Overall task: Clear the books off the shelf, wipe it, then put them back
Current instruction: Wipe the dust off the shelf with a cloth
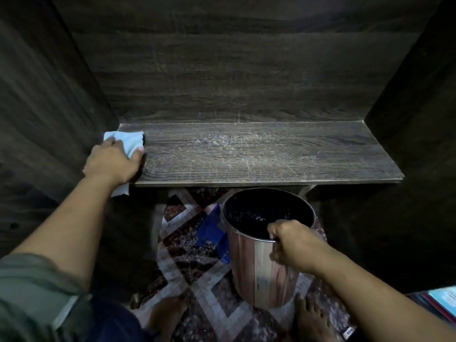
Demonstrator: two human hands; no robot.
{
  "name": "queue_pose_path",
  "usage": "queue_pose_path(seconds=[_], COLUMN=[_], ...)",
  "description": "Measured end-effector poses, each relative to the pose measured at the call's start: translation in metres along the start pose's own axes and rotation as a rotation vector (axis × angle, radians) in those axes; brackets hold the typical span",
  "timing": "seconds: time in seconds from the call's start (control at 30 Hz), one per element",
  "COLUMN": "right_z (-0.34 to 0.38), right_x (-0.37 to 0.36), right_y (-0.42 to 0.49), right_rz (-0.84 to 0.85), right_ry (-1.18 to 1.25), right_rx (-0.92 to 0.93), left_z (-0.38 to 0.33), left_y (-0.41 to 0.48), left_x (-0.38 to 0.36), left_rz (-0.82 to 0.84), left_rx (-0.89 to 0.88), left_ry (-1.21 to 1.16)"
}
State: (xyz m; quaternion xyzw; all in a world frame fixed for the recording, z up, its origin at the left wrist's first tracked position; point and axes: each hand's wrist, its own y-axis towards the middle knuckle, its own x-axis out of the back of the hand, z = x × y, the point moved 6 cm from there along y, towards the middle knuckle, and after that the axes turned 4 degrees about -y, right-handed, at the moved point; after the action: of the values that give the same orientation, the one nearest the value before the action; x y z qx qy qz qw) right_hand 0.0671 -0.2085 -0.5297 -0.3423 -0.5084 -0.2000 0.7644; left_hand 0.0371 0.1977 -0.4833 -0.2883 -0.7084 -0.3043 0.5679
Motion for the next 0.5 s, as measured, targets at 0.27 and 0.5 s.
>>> queue_pose_path(seconds=[0.27, 0.5], right_z=[0.002, 0.003], right_x=[-0.003, 0.0], right_y=[0.001, 0.005], right_rz=[0.011, 0.004], right_ry=[-0.004, -0.009], right_rx=[0.001, 0.003], left_z=[-0.1, -0.16], left_y=[-0.046, -0.079], left_x=[-0.012, -0.025], left_rz=[-0.051, -0.157], left_rx=[-0.075, -0.137], left_ry=[-0.177, -0.307])
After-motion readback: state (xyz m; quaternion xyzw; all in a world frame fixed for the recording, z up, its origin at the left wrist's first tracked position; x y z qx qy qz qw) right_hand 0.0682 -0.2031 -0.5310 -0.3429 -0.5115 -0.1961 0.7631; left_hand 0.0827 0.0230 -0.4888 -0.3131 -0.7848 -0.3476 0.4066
